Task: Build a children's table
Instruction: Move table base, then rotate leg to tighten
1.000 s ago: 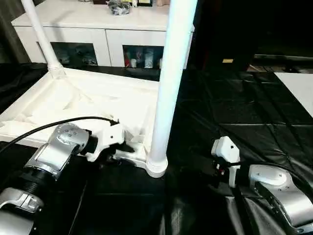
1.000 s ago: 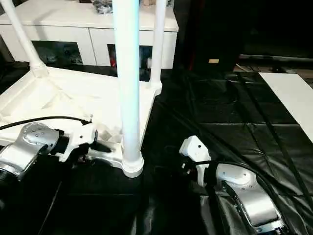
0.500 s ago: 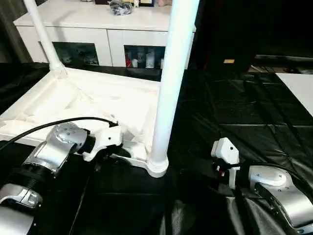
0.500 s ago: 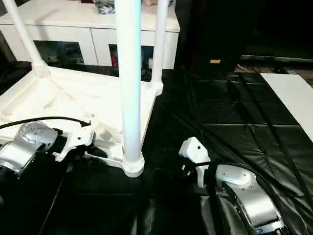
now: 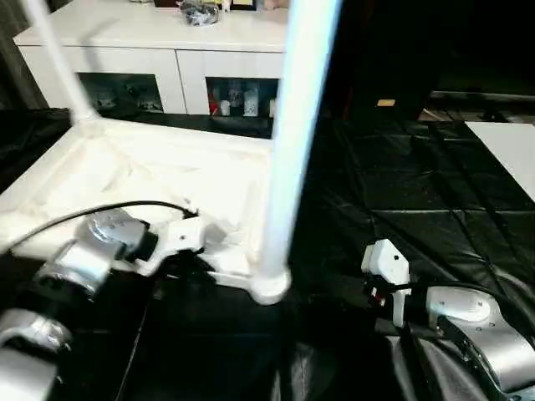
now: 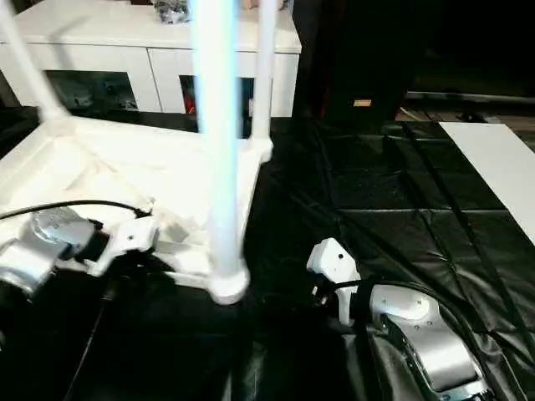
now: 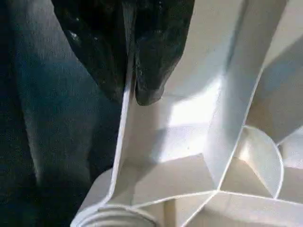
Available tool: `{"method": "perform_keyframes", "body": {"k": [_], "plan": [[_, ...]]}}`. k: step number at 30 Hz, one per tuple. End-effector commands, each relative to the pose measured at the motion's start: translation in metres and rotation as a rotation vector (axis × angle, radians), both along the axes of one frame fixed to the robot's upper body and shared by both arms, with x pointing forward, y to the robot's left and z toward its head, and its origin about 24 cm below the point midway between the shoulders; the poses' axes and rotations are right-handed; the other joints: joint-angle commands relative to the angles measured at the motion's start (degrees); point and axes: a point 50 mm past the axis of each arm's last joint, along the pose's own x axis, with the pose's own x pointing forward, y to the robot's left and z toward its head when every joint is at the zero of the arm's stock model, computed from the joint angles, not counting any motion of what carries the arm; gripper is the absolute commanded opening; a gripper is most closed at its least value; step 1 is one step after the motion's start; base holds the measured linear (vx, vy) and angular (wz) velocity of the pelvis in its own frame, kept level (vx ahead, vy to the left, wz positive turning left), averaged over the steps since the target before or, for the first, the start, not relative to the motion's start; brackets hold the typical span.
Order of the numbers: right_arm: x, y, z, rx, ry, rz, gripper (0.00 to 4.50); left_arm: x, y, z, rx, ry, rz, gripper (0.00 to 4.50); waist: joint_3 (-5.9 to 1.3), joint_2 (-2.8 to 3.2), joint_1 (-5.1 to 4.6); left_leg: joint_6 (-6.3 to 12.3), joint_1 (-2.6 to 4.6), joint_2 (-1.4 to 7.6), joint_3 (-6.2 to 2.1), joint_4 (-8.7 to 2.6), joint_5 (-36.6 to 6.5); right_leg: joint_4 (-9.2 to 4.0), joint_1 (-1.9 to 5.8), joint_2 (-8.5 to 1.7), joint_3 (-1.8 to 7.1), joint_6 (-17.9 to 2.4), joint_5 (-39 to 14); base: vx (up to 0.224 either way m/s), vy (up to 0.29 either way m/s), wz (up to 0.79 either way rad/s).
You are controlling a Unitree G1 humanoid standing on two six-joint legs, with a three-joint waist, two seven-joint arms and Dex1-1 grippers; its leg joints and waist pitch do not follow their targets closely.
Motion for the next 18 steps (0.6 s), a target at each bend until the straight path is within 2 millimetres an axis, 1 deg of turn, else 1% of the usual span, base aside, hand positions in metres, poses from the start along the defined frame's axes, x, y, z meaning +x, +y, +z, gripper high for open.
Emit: {"method": "perform_keyframes", "body": {"k": [1,2,3,4,5,6,7,8,9,10,12,13,14,15,16,17,18], "plan": [[0.005,0.000,0.007,0.010,-0.041,-0.032,3.17,-0.001,-0.010,0.003,-0.090,0.003,0.041,0.09,-3.19,0.45,0.24,2.43,0.75,4.50,-1.67,-4.46,-9.2,-4.50,2.15,-7.01,3.85,-14.2,-1.1,0.000,0.000,0.00],[0.006,0.000,0.007,0.021,-0.039,-0.049,3.17,-0.004,-0.016,0.002,-0.106,0.005,0.044,0.09,-3.14,0.38,0.22,2.62,0.67,4.46,-1.63,-4.45,-9.0,-4.51,2.15,-7.00,3.82,-14.4,-0.6,0.000,0.000,0.00],[0.007,0.001,0.007,0.040,-0.032,-0.068,3.17,-0.011,-0.030,-0.002,-0.141,0.019,0.043,0.04,-3.15,0.31,0.24,2.90,0.64,4.41,-1.60,-4.41,-8.9,-4.50,2.18,-6.95,3.77,-14.6,-0.3,0.000,0.000,0.00],[0.006,0.001,0.007,0.044,-0.027,-0.068,3.17,-0.013,-0.036,-0.003,-0.154,0.015,0.046,0.04,-3.02,0.24,0.19,3.17,0.64,4.47,-1.64,-4.44,-9.1,-4.53,2.16,-6.87,3.76,-14.6,-0.5,0.000,0.000,0.00],[0.006,0.001,0.007,0.044,-0.027,-0.068,3.17,-0.013,-0.036,-0.003,-0.154,0.015,0.046,0.04,-2.89,0.11,0.22,3.49,0.62,4.24,-1.49,-4.37,-9.5,-4.89,2.17,-6.78,3.79,-14.1,-2.3,0.000,0.000,0.00],[0.006,0.001,0.007,0.044,-0.027,-0.068,3.17,-0.013,-0.036,-0.003,-0.154,0.015,0.046,0.04,-2.86,0.13,0.30,3.52,0.65,4.13,-1.45,-4.30,-9.7,-5.05,2.15,-6.81,3.84,-13.7,-3.6,0.000,0.000,0.00],[0.006,0.001,0.007,0.044,-0.027,-0.068,3.17,-0.013,-0.036,-0.003,-0.154,0.015,0.046,0.04,-2.78,0.18,0.36,3.36,0.66,3.99,-1.43,-4.30,-10.0,-5.35,2.12,-6.77,3.88,-12.7,-6.0,0.000,0.000,0.00],[0.006,0.001,0.007,0.044,-0.027,-0.068,3.17,-0.013,-0.036,-0.003,-0.154,0.015,0.046,0.04,-2.77,0.22,0.40,3.02,0.69,4.08,-1.51,-4.40,-10.4,-5.47,2.11,-6.77,3.89,-12.0,-7.8,0.000,0.000,0.00],[0.006,0.001,0.007,0.044,-0.027,-0.068,3.17,-0.013,-0.036,-0.003,-0.154,0.015,0.046,0.04,-2.77,0.21,0.37,2.89,0.69,4.07,-1.54,-4.44,-10.4,-5.48,2.09,-6.71,3.87,-11.7,-8.2,0.000,0.000,0.00],[0.006,0.001,0.007,0.044,-0.027,-0.068,3.17,-0.013,-0.036,-0.003,-0.154,0.015,0.046,0.04,-2.77,0.23,0.29,2.72,0.63,4.11,-1.63,-4.53,-10.4,-5.43,2.09,-6.65,3.83,-11.4,-8.3,0.000,0.000,0.00],[0.006,0.001,0.007,0.044,-0.027,-0.068,3.17,-0.013,-0.036,-0.003,-0.154,0.015,0.046,0.04,-2.83,0.25,0.26,2.67,0.70,4.12,-1.61,-4.48,-10.4,-5.44,2.00,-6.67,3.87,-11.3,-7.7,0.000,0.000,0.00],[0.006,0.001,0.006,0.041,-0.023,-0.061,3.17,-0.016,-0.043,-0.005,-0.162,0.013,0.056,0.04,-2.94,0.15,0.27,2.69,0.63,4.25,-1.60,-4.49,-9.9,-5.21,2.17,-6.79,3.87,-11.6,-6.6,0.000,0.000,0.00],[0.009,-0.005,0.007,0.031,-0.015,-0.047,3.17,-0.024,-0.066,-0.011,-0.209,-0.011,0.040,0.04,-3.03,-0.28,0.23,3.06,0.51,4.26,-1.53,-4.36,-9.1,-5.10,2.25,-6.75,3.84,-11.9,-5.0,0.000,0.000,0.00],[0.010,-0.005,0.007,0.030,-0.015,-0.046,3.44,-0.024,-0.067,-0.011,-0.210,-0.012,0.039,0.00,-2.96,-0.18,0.27,3.67,0.46,4.26,-1.56,-4.31,-8.4,-5.03,2.30,-6.79,3.74,-12.3,-4.0,0.000,0.000,0.00],[0.011,-0.007,0.007,0.028,-0.012,-0.039,3.50,-0.026,-0.073,-0.011,-0.221,-0.018,0.031,0.00,-3.00,-0.28,0.25,3.95,0.47,4.15,-1.41,-4.18,-8.0,-5.09,2.26,-6.72,3.76,-12.4,-3.8,0.000,0.000,0.00],[0.011,-0.007,0.007,0.028,-0.012,-0.039,3.54,-0.026,-0.073,-0.011,-0.221,-0.018,0.031,0.00,-3.10,-0.10,0.43,4.43,0.70,4.15,-1.24,-4.04,-7.6,-5.09,2.05,-6.65,3.75,-12.7,-3.3,0.000,0.000,0.00],[0.013,-0.007,0.007,0.027,-0.011,-0.029,3.64,-0.028,-0.076,-0.011,-0.226,-0.020,0.028,0.00,-3.09,-0.04,0.53,4.58,0.73,4.15,-1.19,-4.01,-7.6,-5.09,1.97,-6.64,3.72,-12.7,-3.2,0.000,0.000,0.00]]}}
